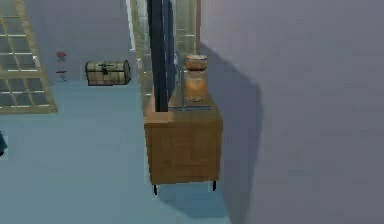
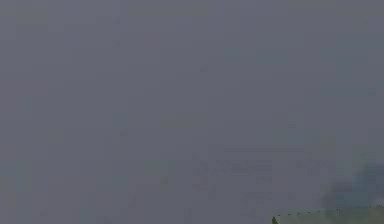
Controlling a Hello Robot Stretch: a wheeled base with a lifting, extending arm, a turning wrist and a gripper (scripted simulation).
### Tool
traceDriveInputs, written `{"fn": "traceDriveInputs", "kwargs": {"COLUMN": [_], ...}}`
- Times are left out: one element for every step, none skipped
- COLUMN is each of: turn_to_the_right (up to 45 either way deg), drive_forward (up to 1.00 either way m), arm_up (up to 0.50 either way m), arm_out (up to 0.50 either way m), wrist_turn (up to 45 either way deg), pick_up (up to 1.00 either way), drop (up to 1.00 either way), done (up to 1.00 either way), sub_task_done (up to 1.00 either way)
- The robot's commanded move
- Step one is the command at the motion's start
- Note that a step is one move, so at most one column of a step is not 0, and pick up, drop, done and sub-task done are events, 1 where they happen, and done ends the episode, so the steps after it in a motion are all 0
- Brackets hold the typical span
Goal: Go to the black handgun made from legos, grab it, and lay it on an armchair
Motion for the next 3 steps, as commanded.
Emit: {"fn": "traceDriveInputs", "kwargs": {"turn_to_the_right": [-33.0, 0.0, 45.0], "drive_forward": [0.00, 0.20, 0.00], "arm_up": [0.00, 0.00, 0.00], "arm_out": [0.00, 0.00, 0.00], "wrist_turn": [0.0, 0.0, 0.0], "pick_up": [0.00, 0.00, 0.00], "drop": [0.00, 0.00, 0.00], "done": [0.00, 0.00, 0.00], "sub_task_done": [0.00, 0.00, 0.00]}}
